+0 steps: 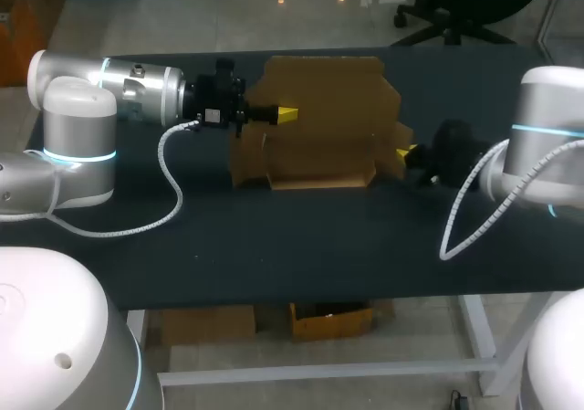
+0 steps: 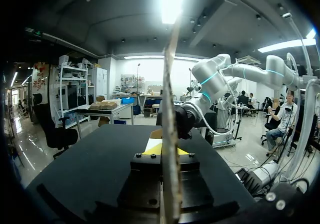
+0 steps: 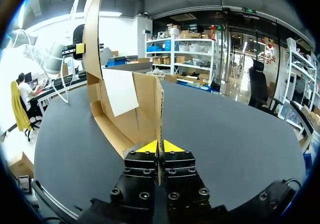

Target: Assemble the packaging by folding the flat box into shape, placing the metal phone stand inside, and closing the box properly

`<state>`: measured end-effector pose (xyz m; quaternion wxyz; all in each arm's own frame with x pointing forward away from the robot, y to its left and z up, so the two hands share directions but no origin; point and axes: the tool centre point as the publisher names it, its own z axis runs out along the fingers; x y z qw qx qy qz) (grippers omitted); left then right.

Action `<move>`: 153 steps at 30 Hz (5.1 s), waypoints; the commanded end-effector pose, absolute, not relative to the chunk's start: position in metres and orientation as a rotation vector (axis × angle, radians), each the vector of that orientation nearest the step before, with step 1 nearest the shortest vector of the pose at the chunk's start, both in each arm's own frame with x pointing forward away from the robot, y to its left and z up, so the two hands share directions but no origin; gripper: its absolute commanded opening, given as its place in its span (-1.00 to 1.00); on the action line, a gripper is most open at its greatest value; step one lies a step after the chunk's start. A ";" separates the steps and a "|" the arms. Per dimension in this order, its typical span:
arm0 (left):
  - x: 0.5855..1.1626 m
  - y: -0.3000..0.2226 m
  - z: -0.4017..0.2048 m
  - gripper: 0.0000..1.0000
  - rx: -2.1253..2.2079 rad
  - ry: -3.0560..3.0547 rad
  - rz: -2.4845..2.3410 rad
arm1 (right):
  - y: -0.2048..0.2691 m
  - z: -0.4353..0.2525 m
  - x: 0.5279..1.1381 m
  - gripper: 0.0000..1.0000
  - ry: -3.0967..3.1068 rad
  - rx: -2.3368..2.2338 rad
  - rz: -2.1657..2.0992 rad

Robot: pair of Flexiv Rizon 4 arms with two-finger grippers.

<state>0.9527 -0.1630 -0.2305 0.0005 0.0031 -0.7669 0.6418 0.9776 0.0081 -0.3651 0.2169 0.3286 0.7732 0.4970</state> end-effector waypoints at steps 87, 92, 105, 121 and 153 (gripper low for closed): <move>0.953 -0.160 -0.236 -1.00 0.008 -2.408 2.013 | 0.072 -0.378 0.918 -0.36 1.979 1.086 1.279; 0.953 -0.160 -0.236 -1.00 0.008 -2.408 2.013 | 0.069 -0.378 0.907 -0.29 1.973 1.092 1.277; 0.953 -0.160 -0.236 -1.00 0.008 -2.408 2.013 | 0.050 -0.377 0.879 -0.18 1.945 1.114 1.263; 0.953 -0.160 -0.236 -1.00 0.008 -2.408 2.013 | 0.030 -0.375 0.868 -0.15 2.024 1.060 1.292; 0.953 -0.160 -0.236 -1.00 0.008 -2.408 2.013 | -0.012 -0.374 0.864 -0.11 2.176 0.949 1.316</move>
